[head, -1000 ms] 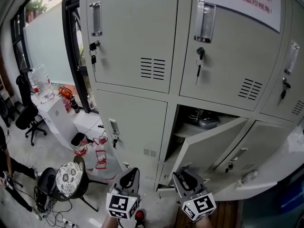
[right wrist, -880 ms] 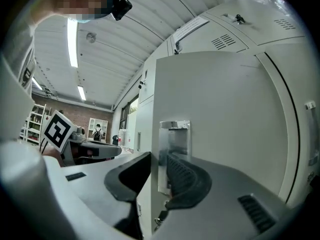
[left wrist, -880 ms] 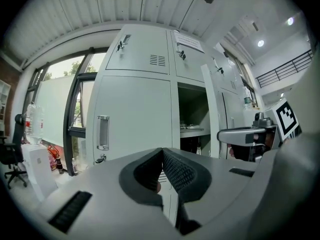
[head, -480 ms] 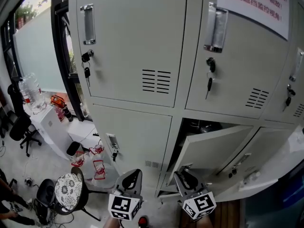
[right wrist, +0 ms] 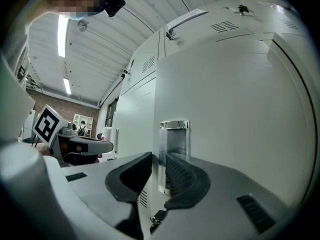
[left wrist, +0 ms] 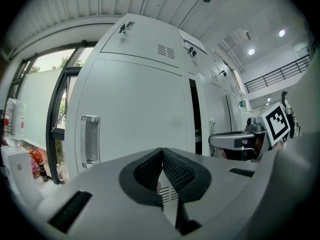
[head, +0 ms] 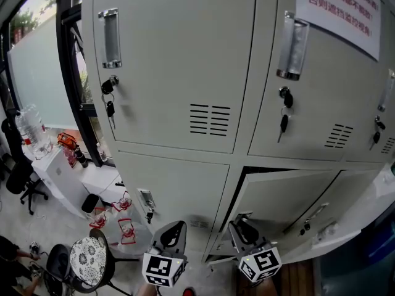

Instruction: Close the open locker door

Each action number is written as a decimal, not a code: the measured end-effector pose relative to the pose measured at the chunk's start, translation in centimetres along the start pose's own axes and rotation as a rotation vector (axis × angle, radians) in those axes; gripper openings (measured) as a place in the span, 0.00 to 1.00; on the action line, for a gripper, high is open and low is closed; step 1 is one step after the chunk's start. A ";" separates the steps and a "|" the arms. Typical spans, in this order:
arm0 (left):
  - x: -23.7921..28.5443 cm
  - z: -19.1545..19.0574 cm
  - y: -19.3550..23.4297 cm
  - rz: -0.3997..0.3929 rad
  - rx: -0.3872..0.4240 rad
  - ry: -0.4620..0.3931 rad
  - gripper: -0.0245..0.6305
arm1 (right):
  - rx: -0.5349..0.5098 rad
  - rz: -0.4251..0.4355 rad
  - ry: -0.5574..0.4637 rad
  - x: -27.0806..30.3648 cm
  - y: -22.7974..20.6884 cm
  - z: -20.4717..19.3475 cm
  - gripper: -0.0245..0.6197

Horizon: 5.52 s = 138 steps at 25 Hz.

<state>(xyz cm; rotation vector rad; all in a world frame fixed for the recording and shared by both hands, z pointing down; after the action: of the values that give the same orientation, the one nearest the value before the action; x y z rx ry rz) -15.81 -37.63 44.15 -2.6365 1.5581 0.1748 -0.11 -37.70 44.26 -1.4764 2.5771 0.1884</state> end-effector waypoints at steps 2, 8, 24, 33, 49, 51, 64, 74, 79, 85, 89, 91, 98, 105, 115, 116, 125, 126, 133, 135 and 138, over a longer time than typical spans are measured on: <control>0.4 0.0 0.4 -0.008 0.000 -0.003 0.07 | -0.001 -0.006 0.001 0.5 -0.2 -0.1 0.18; 1.5 0.0 1.2 -0.028 -0.004 -0.007 0.07 | -0.017 -0.038 0.012 1.5 -0.9 -0.3 0.17; 1.3 -0.3 2.3 -0.025 -0.001 0.003 0.07 | -0.030 -0.092 0.021 2.6 -1.9 -0.6 0.17; 0.6 -0.2 2.6 -0.015 0.011 0.008 0.07 | -0.028 -0.101 0.015 3.0 -2.3 -0.7 0.16; 0.2 -0.3 2.7 -0.020 0.012 0.010 0.07 | -0.031 -0.146 0.014 2.5 -2.4 -0.6 0.20; 0.2 -0.2 2.7 -0.021 0.013 0.009 0.07 | -0.019 -0.126 0.011 2.4 -1.9 -0.5 0.24; -0.3 0.0 1.2 -0.043 0.005 0.010 0.07 | -0.026 -0.106 0.007 1.1 -1.2 0.2 0.37; -0.1 0.3 -2.4 -0.078 0.007 0.001 0.07 | -0.049 -0.187 -0.003 -3.0 -3.4 1.7 0.33; -0.2 0.3 -5.2 -0.109 -0.001 0.013 0.07 | -0.092 -0.222 0.006 -6.0 -4.4 2.4 0.29; -0.6 0.3 -8.9 -0.130 0.000 0.028 0.07 | -0.107 -0.265 -0.001 -10.4 -5.9 3.5 0.22; -1.2 0.5 -11.3 -0.128 0.005 0.039 0.07 | -0.116 -0.284 0.007 -13.4 -6.9 3.9 0.20; -1.7 0.7 -12.4 -0.124 0.007 0.041 0.07 | -0.115 -0.286 0.012 -14.9 -7.2 4.0 0.18; -3.8 1.2 -16.1 -0.096 0.026 0.032 0.07 | -0.107 -0.286 0.016 -20.0 -7.8 4.8 0.13; -6.7 1.5 -19.8 -0.060 0.038 0.017 0.07 | -0.112 -0.251 0.022 -24.3 -7.4 5.0 0.10; -10.1 0.5 -24.3 -0.018 0.025 0.036 0.07 | -0.118 -0.205 0.024 -29.3 -7.0 5.0 0.08; -10.3 0.3 -24.6 -0.018 0.025 0.035 0.07 | -0.116 -0.204 0.020 -29.6 -7.0 5.1 0.08; -11.3 0.3 -25.9 -0.023 0.030 0.037 0.07 | -0.110 -0.196 0.022 -31.2 -6.5 5.1 0.08; -11.3 0.3 -25.9 -0.024 0.031 0.038 0.07 | -0.110 -0.196 0.019 -31.2 -6.4 5.2 0.08; -11.2 0.4 -25.8 -0.028 0.035 0.035 0.07 | -0.112 -0.199 0.016 -31.0 -6.4 5.4 0.08; -11.1 0.4 -25.8 -0.030 0.034 0.036 0.07 | -0.106 -0.207 0.021 -31.0 -6.4 5.4 0.08; -11.0 0.5 -25.9 -0.034 0.033 0.034 0.07 | -0.097 -0.207 0.018 -31.0 -6.5 5.4 0.08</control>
<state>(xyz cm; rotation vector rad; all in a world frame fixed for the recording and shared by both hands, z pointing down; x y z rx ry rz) 1.60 -15.56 45.31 -2.6522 1.5119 0.1013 21.39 -13.86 45.19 -1.7735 2.4380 0.2767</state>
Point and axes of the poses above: the fingertips, and each gripper's own axes: x forward along the fingers, y to its left, z out of its top, the point moved 1 cm from there along -x, backward along the fingers, and after that the axes turned 12 degrees about -y, right-handed, at the moved point
